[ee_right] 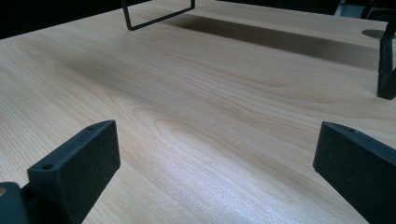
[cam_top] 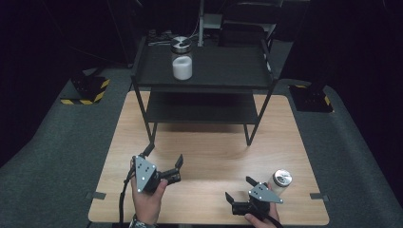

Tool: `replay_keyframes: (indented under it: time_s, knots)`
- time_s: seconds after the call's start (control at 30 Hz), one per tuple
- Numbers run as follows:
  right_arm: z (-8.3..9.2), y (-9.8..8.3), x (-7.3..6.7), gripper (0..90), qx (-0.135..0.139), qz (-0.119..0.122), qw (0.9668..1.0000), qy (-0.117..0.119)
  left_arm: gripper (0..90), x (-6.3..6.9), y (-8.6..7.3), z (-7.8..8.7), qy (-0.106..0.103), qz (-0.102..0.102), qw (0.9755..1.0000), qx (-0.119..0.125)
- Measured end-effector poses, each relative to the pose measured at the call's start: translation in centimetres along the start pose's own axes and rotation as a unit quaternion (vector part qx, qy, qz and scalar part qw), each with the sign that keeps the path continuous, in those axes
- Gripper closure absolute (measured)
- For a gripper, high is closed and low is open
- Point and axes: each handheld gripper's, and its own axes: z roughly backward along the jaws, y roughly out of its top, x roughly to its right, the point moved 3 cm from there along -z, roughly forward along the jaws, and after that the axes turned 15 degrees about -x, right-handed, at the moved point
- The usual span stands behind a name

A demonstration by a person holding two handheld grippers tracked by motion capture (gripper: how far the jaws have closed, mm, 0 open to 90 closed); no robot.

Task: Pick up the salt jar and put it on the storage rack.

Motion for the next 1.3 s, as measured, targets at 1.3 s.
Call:
replay_keyframes:
  time_s: [1.3]
  knots:
    - [0.4,-0.3,-0.4,0.2,0.001,-0.004,1.0,-0.006,0.7,-0.4,-3.7,-0.8,0.019,0.005,0.9759,-0.217]
